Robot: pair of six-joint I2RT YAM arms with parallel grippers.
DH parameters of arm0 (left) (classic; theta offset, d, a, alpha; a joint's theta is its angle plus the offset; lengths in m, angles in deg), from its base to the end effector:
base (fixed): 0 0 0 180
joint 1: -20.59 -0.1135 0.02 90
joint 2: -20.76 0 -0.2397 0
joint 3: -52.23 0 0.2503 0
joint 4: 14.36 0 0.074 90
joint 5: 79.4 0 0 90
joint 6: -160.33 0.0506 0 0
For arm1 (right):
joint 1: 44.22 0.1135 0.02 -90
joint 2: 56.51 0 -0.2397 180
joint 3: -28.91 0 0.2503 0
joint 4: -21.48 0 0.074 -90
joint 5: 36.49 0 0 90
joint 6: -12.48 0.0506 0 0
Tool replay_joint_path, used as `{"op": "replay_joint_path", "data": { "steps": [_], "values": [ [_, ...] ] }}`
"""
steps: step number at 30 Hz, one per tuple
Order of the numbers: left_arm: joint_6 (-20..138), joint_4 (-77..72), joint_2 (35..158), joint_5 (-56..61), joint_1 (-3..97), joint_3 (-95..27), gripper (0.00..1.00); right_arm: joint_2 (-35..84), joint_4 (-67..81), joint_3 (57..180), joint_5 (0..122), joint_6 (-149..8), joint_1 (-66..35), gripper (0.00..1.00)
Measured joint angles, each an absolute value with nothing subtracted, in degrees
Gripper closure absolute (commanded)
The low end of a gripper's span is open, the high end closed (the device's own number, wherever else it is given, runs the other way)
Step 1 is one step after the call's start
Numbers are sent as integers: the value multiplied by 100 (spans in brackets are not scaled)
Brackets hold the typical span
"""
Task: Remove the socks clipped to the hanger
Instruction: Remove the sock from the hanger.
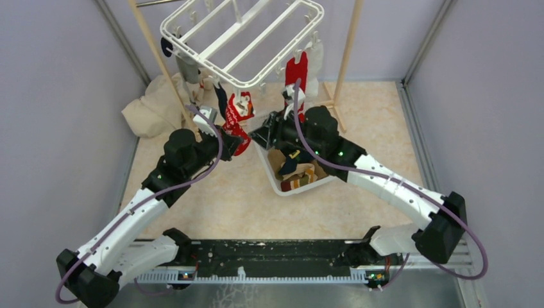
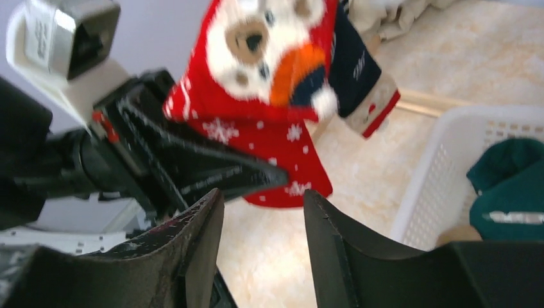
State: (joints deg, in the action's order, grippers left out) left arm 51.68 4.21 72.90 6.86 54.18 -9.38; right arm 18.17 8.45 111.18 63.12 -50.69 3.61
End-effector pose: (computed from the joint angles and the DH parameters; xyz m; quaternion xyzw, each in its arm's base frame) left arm 0.2003 -0.1370 0.3242 0.1199 0.7514 -0.3078 0.5713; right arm 0.2140 0.2489 0.3660 -0.1898 0.7147 0.4558 0.4955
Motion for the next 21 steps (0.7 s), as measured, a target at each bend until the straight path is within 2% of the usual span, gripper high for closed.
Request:
{"op": "replay_joint_path", "data": {
  "steps": [3,11,21],
  "values": [
    [5098,424,7310,679,5418,-941,91,1463,904,10615,6377,-4964,361,43],
    [4842,529,7441,646,5418,-1032,91,1117,1154,9642,6388,-4750,363,43],
    [4554,1160,7858,1055,5418,-1810,89,984,1289,9479,5026,-5705,1143,42]
  ]
}}
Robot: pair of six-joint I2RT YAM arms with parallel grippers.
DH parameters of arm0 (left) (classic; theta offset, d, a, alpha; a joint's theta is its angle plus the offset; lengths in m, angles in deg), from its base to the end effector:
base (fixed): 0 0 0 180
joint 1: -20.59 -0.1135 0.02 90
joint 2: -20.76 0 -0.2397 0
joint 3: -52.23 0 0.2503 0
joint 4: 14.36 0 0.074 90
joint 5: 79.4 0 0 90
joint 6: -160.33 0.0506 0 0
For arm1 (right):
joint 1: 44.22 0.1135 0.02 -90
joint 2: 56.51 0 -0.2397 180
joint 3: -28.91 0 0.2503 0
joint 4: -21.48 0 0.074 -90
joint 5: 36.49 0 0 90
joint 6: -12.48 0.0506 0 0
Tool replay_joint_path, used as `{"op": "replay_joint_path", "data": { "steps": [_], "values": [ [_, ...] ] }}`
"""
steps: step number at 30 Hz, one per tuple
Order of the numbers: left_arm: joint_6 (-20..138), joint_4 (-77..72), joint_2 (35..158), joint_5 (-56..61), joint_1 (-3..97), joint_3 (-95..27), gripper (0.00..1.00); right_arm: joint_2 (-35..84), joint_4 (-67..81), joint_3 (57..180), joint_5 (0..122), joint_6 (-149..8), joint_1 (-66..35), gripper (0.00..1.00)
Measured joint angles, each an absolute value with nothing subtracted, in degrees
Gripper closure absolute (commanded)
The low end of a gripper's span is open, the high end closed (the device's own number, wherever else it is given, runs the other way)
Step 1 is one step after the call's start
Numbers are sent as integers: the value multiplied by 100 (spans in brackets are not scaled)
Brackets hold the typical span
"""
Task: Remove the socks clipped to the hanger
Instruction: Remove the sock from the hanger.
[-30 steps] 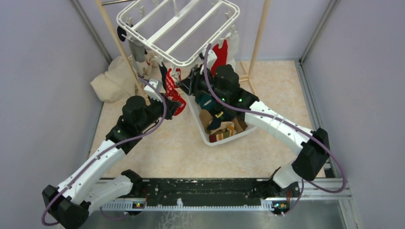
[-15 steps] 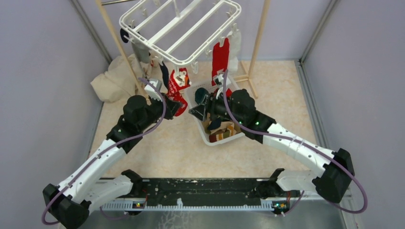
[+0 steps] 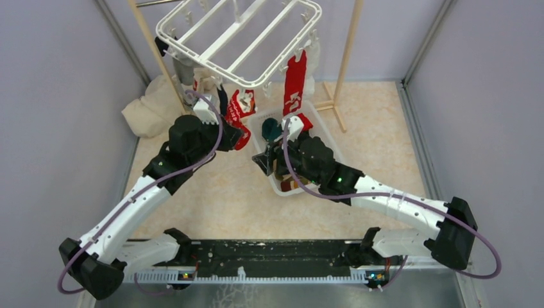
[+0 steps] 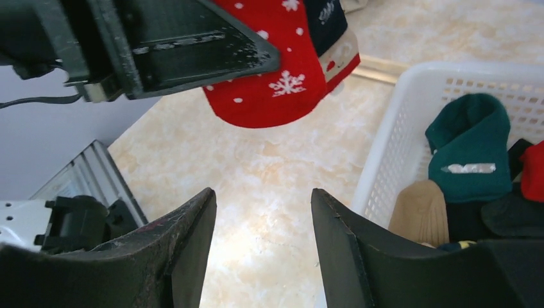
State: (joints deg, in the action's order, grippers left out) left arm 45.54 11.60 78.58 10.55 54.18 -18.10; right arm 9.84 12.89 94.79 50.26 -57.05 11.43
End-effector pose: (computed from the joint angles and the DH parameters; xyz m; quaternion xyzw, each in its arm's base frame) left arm 0.2148 -0.1427 0.3416 0.0605 0.7827 -0.3024 0.5406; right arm 0.1700 0.2437 0.3114 -0.2123 0.7304 0.3830 0.5241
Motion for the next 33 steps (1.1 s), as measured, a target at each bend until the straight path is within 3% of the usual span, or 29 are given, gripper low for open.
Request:
{"op": "replay_joint_path", "data": {
  "steps": [12,33],
  "values": [
    [4191,1724,8230,1427,5418,-2053,87,1428,2052,9450,3551,-7128,2134,39],
    [3362,1925,8234,1306,5418,-2160,84,2374,2913,9533,2288,-8037,2671,36]
  ]
}}
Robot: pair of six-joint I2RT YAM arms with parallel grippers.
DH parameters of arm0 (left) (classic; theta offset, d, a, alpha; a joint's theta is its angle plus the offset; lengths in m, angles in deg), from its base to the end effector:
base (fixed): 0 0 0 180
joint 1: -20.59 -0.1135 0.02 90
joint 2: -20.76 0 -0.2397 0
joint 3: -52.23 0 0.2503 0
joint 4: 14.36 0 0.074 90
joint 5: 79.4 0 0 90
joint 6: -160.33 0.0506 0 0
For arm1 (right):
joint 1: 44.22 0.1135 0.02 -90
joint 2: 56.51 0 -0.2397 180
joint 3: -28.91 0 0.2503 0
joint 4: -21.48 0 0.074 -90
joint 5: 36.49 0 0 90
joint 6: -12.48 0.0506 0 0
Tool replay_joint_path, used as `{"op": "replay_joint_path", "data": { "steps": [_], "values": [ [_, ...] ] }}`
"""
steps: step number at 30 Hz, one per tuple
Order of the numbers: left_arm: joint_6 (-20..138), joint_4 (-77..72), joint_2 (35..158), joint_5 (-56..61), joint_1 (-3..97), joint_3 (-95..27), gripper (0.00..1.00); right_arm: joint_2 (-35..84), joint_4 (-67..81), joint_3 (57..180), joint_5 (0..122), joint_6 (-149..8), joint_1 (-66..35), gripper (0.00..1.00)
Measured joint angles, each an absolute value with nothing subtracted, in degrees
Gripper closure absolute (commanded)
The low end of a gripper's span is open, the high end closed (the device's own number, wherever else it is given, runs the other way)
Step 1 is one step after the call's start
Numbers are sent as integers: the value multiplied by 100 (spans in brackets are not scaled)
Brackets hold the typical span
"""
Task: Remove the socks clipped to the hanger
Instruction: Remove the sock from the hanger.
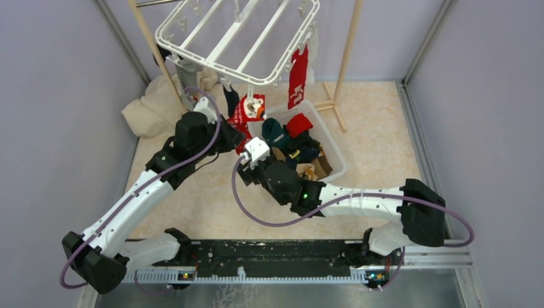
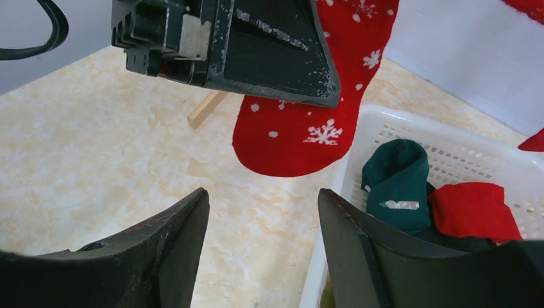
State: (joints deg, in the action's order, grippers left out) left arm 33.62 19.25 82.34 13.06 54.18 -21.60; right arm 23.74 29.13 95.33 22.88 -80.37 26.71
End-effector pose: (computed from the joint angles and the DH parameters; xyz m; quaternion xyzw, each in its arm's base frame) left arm 0.2232 -0.1456 0.3321 -0.0346 0.8251 -0.3100 0.4711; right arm 0.1352 0.3123 0.2773 -0.2898 0.6800 0.1977 0.6439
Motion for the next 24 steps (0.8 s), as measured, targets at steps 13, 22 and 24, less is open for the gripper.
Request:
{"op": "replay_joint_path", "data": {
  "steps": [13,22,24],
  "values": [
    [3146,1932,8173,1193,5418,-2158,83,2654,3466,9736,1645,-8204,2774,34],
    [3085,1934,8127,1048,5418,-2116,83,2944,3554,9970,1302,-8201,2774,37],
    [3083,1941,8101,1007,5418,-2116,83,2984,3549,10010,1190,-8201,2774,39]
  ]
}}
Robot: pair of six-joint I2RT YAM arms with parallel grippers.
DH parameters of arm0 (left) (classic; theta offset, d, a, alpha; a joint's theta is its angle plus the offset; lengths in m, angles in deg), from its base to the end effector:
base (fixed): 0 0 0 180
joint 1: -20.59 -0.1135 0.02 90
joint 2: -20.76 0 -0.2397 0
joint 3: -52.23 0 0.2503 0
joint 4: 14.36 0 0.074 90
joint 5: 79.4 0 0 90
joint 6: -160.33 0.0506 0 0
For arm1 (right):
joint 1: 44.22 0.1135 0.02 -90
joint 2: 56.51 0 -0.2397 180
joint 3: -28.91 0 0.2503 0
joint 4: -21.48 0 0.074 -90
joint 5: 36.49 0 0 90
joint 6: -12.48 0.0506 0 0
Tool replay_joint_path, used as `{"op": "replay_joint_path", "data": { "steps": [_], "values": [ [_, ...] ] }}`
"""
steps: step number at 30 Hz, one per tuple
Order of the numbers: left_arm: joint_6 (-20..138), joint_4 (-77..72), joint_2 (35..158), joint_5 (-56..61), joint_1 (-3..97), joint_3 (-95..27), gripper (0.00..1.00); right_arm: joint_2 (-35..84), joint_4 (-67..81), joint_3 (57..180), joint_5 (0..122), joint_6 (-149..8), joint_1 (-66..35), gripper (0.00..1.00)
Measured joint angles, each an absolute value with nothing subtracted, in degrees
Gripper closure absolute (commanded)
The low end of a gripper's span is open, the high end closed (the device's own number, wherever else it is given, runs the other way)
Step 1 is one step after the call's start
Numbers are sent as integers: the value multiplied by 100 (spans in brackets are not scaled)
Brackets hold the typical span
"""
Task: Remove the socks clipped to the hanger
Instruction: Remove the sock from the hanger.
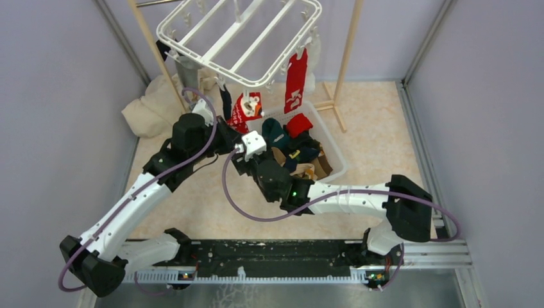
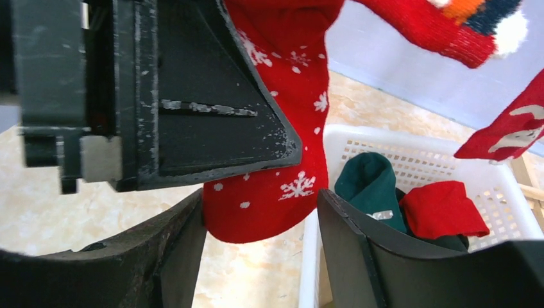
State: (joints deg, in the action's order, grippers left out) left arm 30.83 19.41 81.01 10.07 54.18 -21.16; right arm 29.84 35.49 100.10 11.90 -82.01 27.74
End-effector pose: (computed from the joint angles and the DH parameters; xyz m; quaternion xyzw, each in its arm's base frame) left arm 0.2175 -0.1450 0.3346 -0.0398 0.8213 -0.3419 0.4549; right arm 0.1429 0.3301 0.2850 -0.2178 0.6783 0.1524 0.6850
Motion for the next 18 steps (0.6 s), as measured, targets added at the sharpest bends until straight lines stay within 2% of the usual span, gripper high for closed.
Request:
{"op": "replay_joint_path", "data": {
  "steps": [5,7,13,15,18],
  "values": [
    [3034,1958,8016,933,5418,-2116,83,3041,3505,10097,1007,-8173,2770,44],
    [3021,1973,7996,902,5418,-2116,82,3041,3501,10097,976,-8127,2763,54],
    [3006,1978,7985,832,5418,-2116,64,3041,3453,10097,933,-8000,2719,83],
    [3006,1986,7985,817,5418,-2116,60,3041,3440,10097,939,-7985,2697,98],
    [3017,2021,7985,806,5418,-2116,54,3034,3398,10095,961,-7930,2673,100]
  ]
}}
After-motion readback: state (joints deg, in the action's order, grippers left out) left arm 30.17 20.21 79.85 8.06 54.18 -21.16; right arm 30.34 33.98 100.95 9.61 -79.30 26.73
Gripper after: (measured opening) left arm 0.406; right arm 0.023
